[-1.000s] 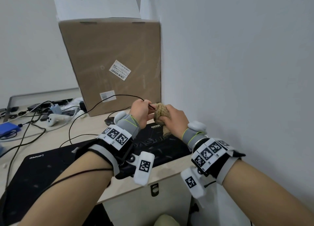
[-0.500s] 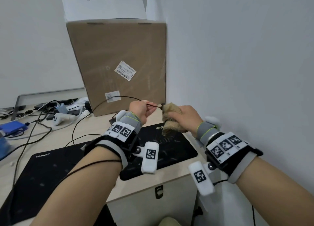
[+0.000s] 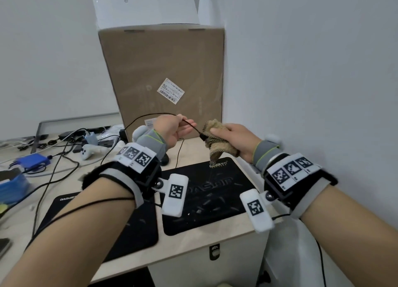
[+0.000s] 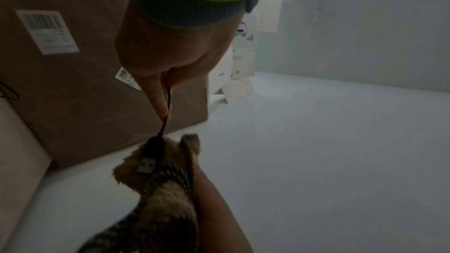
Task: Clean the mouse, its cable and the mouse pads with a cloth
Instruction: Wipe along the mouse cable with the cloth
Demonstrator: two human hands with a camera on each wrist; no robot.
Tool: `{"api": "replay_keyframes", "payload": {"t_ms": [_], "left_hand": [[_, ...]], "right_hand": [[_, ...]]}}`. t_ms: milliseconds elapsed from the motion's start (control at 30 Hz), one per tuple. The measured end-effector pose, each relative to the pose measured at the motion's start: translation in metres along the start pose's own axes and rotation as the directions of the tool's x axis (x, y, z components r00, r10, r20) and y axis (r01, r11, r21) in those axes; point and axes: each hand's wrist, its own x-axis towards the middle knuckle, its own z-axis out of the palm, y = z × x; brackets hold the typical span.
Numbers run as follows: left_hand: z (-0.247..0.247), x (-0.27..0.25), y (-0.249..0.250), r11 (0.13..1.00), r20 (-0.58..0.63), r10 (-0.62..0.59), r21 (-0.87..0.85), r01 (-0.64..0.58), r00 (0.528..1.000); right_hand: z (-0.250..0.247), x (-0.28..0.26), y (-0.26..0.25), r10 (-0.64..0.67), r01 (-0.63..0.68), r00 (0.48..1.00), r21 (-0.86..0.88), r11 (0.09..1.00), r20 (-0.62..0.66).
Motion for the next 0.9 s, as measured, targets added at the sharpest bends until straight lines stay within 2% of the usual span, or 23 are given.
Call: {"api": "replay_keyframes", "payload": {"t_ms": [167,367,467,567,667,733,800,900], "left_hand": [[0.0,0.005,-0.008,1.0,-0.006,-0.017,-0.005,0.017,1.0],[0.0,0.005,-0.02,0.992,0.025,-0.049,-0.112,0.052,0.998],[-0.002,0.008,-0.027,0.994,-0.021,-0.048,-0.1,0.046,0.999],[-0.002,0.013,-0.036,0.992,-0.068,-0.048,-0.123,0.039,0.997],[-0.002,0.013,-0.044,0.987,-0.068,-0.038,-0.158,0.027,0.997],[-0.005,0.012,-0.051,0.984,-0.042,-0.018,-0.177,0.01,0.999],[-0.006,0.008,-0.06,0.989,0.032,-0.04,-0.142,0.045,0.999],[-0.005,-0.004,-0.073,0.987,0.204,-0.156,0.054,0.148,0.967]], "right_hand": [[0.028,0.012,0.007,-0.025,0.031,0.997,-0.092,0.995,0.069],[0.042,0.016,0.021,0.046,-0.04,0.995,-0.071,0.997,0.088],[0.04,0.016,0.025,0.107,-0.106,0.989,-0.015,0.994,0.105],[0.038,0.019,0.03,0.134,-0.135,0.989,0.007,0.991,0.065],[0.036,0.023,0.037,0.144,-0.144,0.99,-0.042,0.989,-0.013],[0.033,0.024,0.042,0.156,-0.157,0.987,-0.009,0.988,-0.045],[0.03,0.021,0.046,0.173,-0.17,0.985,0.099,0.981,-0.026],[0.028,0.013,0.051,0.197,-0.2,0.98,0.166,0.966,0.038]]}}
